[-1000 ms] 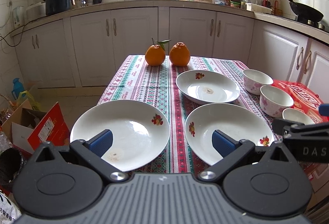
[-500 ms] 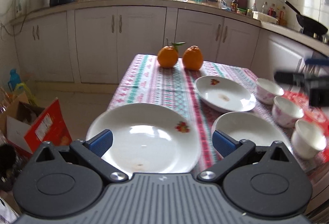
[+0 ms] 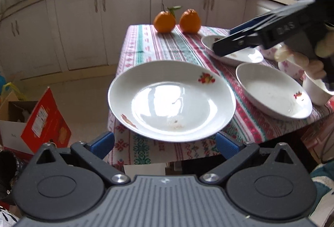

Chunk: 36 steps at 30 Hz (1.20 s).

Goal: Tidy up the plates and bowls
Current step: 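Reach the right gripper to a flowered white plate and grasp its rim, then lift the held plate with the right gripper and carry it toward another plate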

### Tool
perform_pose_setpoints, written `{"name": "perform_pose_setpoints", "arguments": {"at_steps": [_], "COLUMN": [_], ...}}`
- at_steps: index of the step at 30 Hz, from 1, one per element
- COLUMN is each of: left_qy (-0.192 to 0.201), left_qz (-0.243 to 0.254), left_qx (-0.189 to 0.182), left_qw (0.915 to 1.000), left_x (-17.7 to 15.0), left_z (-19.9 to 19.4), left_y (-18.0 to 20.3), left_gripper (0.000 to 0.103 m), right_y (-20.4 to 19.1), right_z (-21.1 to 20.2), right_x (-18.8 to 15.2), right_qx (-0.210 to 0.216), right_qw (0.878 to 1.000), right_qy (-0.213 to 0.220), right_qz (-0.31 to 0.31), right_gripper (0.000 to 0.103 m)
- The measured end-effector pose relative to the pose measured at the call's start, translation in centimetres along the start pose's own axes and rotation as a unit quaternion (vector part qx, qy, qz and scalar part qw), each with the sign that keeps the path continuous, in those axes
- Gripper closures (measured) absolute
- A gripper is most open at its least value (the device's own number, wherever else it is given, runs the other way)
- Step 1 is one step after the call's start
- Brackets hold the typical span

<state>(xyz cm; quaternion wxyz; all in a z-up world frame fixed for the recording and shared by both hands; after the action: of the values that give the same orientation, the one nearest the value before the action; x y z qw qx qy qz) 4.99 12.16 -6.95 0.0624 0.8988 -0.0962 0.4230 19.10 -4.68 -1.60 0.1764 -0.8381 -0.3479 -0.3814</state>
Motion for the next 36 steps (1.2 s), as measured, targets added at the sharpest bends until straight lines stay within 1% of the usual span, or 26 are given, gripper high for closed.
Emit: {"name": "perform_pose_setpoints", "arguments": {"at_steps": [4,7,9,12,16,17,21,23,29,36], "left_qy": [-0.013,-0.017,-0.017,-0.018,-0.019,-0.02,-0.022,-0.023,-0.028,-0.027], "left_qz": [0.011,0.012,0.015,0.022,0.031,0.032,0.034,0.035,0.039,0.044], "left_qx": [-0.013,-0.023,-0.029,-0.039,-0.049,-0.05,-0.057,-0.058,-0.058,-0.057], "left_qw": [0.9998,0.9995,0.9993,0.9988,0.9981,0.998,0.9976,0.9974,0.9971,0.9971], "left_x": [-0.1,-0.1,-0.1,0.0,-0.1,-0.1,0.1,0.1,0.5,1.6], "left_z": [1.2,1.6,1.9,2.2,2.3,2.3,2.4,2.4,2.7,3.6], "left_y": [-0.4,-0.7,-0.8,-0.7,-0.6,-0.6,-0.7,-0.8,-1.0,-1.3], "left_gripper": [0.001,0.001,0.001,0.001,0.001,0.001,0.002,0.002,0.003,0.003], "right_y": [1.1,1.9,2.6,3.3,3.5,3.5,3.5,3.5,3.6,4.6], "right_z": [3.1,5.2,6.6,8.2,9.6,9.8,10.5,10.8,10.9,10.6], "right_x": [0.1,0.0,0.1,0.2,0.2,0.3,0.4,0.4,0.4,0.7], "right_qx": [0.025,0.054,0.078,0.092,0.11,0.114,0.132,0.143,0.154,0.144], "right_qw": [0.999,0.996,0.992,0.989,0.984,0.983,0.979,0.977,0.976,0.978], "right_qy": [-0.045,-0.07,-0.087,-0.104,-0.122,-0.127,-0.135,-0.139,-0.136,-0.126], "right_qz": [0.001,0.025,0.044,0.058,0.065,0.068,0.07,0.071,0.076,0.084], "right_gripper": [0.0,0.0,0.004,0.012,0.02,0.024,0.036,0.038,0.039,0.038]}}
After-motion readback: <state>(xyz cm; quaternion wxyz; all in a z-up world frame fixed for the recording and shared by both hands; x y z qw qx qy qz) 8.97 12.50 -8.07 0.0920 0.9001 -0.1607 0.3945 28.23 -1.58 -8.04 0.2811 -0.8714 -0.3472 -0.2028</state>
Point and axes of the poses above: each gripper's, at about its wrist camera, not at the fingertips, and z roughly the way its jaws point, y to its right, x to its top, the point moved 2 cm from there along z, roughly the way its jaws point, and after that the axes turned 2 degrees about y, right-handed, at the moved point
